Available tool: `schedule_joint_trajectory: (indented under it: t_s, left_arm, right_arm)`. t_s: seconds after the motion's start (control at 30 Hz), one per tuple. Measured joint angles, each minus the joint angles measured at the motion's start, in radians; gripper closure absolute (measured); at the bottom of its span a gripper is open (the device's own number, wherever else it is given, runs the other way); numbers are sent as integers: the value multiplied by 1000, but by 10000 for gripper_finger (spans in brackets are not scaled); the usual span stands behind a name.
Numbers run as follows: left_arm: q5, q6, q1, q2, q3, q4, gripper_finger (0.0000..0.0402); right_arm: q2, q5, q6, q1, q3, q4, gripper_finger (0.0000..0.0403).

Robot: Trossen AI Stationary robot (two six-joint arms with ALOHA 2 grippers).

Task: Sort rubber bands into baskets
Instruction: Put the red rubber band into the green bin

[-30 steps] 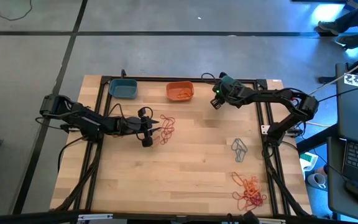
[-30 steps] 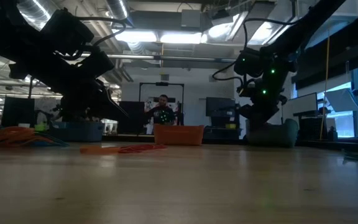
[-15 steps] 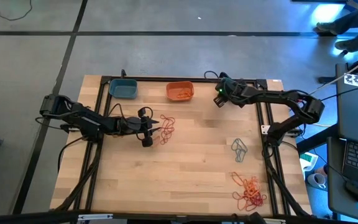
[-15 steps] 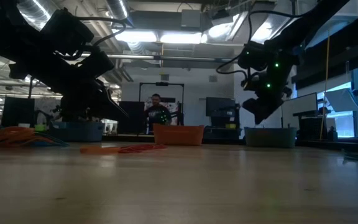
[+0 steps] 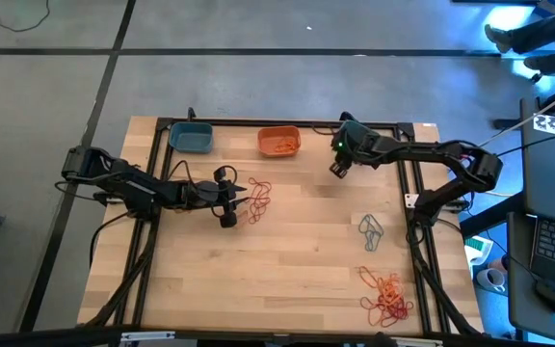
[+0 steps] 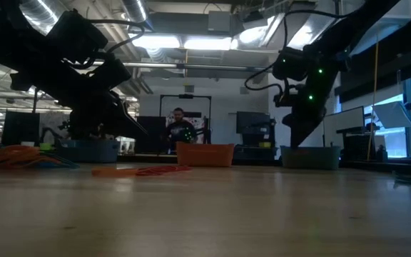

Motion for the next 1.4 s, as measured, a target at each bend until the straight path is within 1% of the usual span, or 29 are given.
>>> schedule_joint_trajectory:
  t_s: [0.1, 0.3, 0.4, 0.47, 0.57, 0.67, 0.83, 0.93, 1.03, 1.1, 1.17, 1.4]
  left_arm:
    - [0, 0, 0, 0, 0, 0, 263]
    - [0, 0, 0, 0, 0, 0, 263]
    - [0, 0, 0, 0, 0, 0, 263]
    - [0, 0, 0, 0, 0, 0, 263]
    - [0, 0, 0, 0, 0, 0, 263]
    - [0, 0, 0, 0, 0, 0, 263]
    - [0, 0, 0, 0, 0, 1, 263]
    - [0, 0, 0, 0, 0, 1, 263]
    - [0, -1, 0, 0, 0, 1, 263]
    - [0, 0, 0, 0, 0, 1, 263]
    - [0, 0, 0, 0, 0, 2, 263]
    - [0, 0, 0, 0, 0, 6, 263]
  right_arm:
    - [0, 37, -69, 16, 0, 29, 217]
    - [4, 17, -191, 36, 0, 59, 217]
    - [24, 20, -275, 32, -2, 56, 217]
    - [49, 35, -362, 32, -3, 65, 217]
    - [83, 69, -440, 34, -3, 69, 217]
    - [112, 114, -480, 33, -3, 87, 217]
    - [144, 168, -574, 34, -3, 167, 217]
    - [162, 178, -617, 33, -3, 194, 217]
    - [181, 193, -626, 33, -3, 212, 220]
    - [183, 210, -624, 33, -3, 218, 233]
    - [183, 213, -620, 33, -3, 222, 258]
    - [183, 235, -619, 26, -3, 219, 380]
